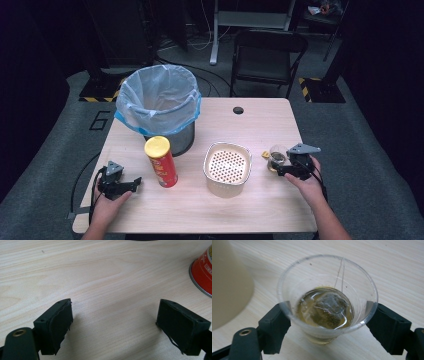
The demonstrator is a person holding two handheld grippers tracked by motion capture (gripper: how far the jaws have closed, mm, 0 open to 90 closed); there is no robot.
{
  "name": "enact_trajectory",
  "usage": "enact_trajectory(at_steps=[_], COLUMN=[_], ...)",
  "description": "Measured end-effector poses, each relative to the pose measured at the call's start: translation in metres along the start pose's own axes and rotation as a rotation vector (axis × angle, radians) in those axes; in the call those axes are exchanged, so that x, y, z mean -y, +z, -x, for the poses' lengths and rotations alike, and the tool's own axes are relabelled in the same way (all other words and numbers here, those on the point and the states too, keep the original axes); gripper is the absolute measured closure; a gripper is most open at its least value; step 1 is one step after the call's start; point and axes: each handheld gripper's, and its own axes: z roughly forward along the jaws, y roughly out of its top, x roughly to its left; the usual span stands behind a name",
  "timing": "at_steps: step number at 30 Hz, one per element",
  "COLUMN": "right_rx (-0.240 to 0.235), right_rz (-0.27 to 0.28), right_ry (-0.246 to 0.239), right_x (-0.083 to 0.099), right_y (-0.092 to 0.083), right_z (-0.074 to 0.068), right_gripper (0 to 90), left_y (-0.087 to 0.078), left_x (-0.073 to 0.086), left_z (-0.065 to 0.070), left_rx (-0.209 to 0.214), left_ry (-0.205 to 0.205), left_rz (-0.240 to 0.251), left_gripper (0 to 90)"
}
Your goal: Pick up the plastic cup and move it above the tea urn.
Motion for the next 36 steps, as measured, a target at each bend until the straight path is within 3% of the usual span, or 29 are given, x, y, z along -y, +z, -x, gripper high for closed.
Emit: enact_trajectory(at_steps=[5, 6, 10, 12, 13, 14, 25, 27, 34, 36], right_rx=[-0.031, -0.071, -0.06, -0.052, -0.042, -0.035, -0.026, -0.015, 0.002, 0.014], right_rz=[0.051, 0.055, 0.031, 0.031, 0.028, 0.029, -0.008, 0.001, 0.123, 0.133], right_ry=[0.021, 0.03, -0.004, 0.006, 0.047, 0.058, 0.068, 0.07, 0.097, 0.068], right_x=[-0.005, -0.008, -0.013, -0.013, -0.011, -0.01, 0.002, 0.003, -0.005, -0.011], right_y=[-0.016, -0.022, -0.024, -0.022, -0.017, -0.016, -0.013, -0.016, -0.053, -0.061], right_z=[-0.003, -0.005, -0.013, -0.013, -0.008, -0.006, 0.002, 0.002, 0.001, -0.006], right_gripper=[19.8, 19.7, 17.8, 17.9, 18.6, 19.0, 14.6, 14.6, 16.4, 20.2], left_y=[0.0, 0.0, 0.0, 0.0, 0.0, 0.0, 0.0, 0.0, 0.0, 0.0], left_x=[0.0, 0.0, 0.0, 0.0, 0.0, 0.0, 0.0, 0.0, 0.0, 0.0], left_z=[0.0, 0.0, 0.0, 0.0, 0.0, 0.0, 0.0, 0.0, 0.0, 0.0], left_rx=[-0.002, -0.002, -0.002, -0.002, -0.002, -0.003, -0.003, -0.003, -0.003, -0.003], left_ry=[0.001, 0.001, 0.001, 0.001, 0.001, 0.0, 0.004, 0.004, 0.004, 0.004], left_rz=[0.0, 0.0, 0.0, 0.0, 0.0, 0.001, 0.002, 0.002, 0.003, 0.003], left_gripper=[12.9, 12.9, 12.9, 12.9, 12.9, 12.9, 12.9, 13.0, 13.0, 12.9])
